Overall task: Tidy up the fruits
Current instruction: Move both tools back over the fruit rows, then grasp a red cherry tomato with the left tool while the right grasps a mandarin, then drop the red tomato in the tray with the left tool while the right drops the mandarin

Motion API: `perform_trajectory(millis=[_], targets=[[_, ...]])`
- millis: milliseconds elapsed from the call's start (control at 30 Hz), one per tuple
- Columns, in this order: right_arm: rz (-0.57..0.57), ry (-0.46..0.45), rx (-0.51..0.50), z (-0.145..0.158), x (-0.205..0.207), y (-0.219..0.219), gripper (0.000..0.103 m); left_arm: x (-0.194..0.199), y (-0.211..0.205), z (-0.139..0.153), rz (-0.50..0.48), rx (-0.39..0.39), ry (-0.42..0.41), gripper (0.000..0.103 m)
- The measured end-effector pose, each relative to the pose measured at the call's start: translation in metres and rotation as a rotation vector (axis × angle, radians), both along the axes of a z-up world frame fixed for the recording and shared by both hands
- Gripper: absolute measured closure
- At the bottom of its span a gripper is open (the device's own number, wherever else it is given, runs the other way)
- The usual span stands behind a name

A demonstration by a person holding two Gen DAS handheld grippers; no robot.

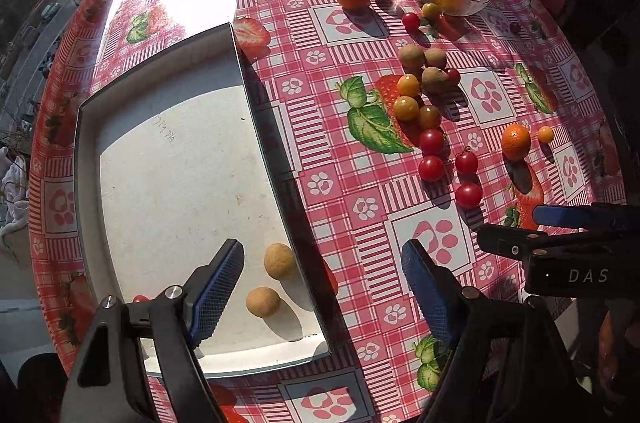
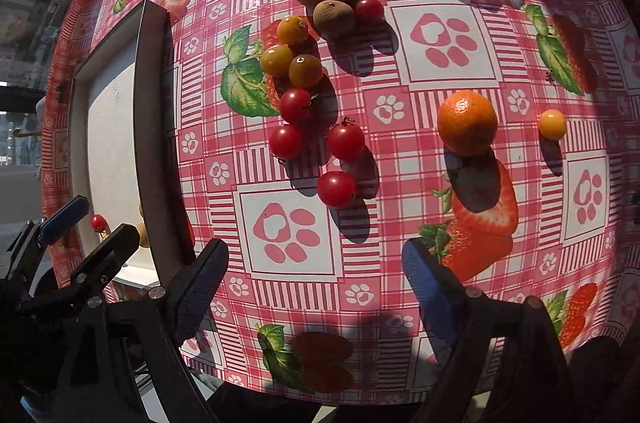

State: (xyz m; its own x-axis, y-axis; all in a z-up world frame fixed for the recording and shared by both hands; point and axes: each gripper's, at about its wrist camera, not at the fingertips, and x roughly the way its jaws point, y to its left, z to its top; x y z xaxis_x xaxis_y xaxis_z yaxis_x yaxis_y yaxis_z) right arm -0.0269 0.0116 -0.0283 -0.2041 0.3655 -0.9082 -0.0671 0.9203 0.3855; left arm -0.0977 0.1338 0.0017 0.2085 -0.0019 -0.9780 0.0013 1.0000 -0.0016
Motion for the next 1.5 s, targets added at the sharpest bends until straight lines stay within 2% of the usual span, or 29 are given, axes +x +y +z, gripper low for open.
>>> perform_trajectory(millis=[133,367,733,1033,1100,1133,1167,1300,1367,1500], targets=[[-0.067,0.028,-0.042,-0.012,-0.003,-0.038,0.012,0.008,-0.023,-0.017,-0.039,0.005,0.039,0.021],[-0.102,0.04,-0.07,-0.026,0.004,-0.072,0.012,0.029,-0.037,-0.045,-0.017,-0.005,0.082,0.021],[-0.09,-0.003,-0.065,-0.04,0.038,-0.068,0.013,0.056,-0.054,-0.067,-0.008,-0.015,0.103,0.021],[-0.063,-0.038,-0.061,-0.043,0.072,-0.05,0.02,0.073,-0.077,-0.079,0.012,0.018,0.103,0.021],[-0.056,-0.051,-0.062,-0.043,0.085,-0.037,0.028,0.074,-0.078,-0.078,0.008,0.026,0.098,0.027],[-0.051,-0.058,-0.066,-0.044,0.097,-0.027,0.036,0.074,-0.077,-0.075,0.001,0.026,0.096,0.031],[-0.047,-0.064,-0.066,-0.041,0.099,-0.024,0.043,0.075,-0.079,-0.075,-0.001,0.027,0.094,0.037],[-0.045,-0.069,-0.061,-0.04,0.102,-0.022,0.059,0.077,-0.082,-0.067,-0.012,0.023,0.08,0.058],[-0.05,-0.067,-0.048,-0.041,0.1,-0.025,0.062,0.078,-0.081,-0.065,-0.02,0.011,0.074,0.08],[-0.054,-0.063,-0.033,-0.04,0.098,-0.027,0.062,0.077,-0.072,-0.062,0.006,-0.048,0.085,0.08]])
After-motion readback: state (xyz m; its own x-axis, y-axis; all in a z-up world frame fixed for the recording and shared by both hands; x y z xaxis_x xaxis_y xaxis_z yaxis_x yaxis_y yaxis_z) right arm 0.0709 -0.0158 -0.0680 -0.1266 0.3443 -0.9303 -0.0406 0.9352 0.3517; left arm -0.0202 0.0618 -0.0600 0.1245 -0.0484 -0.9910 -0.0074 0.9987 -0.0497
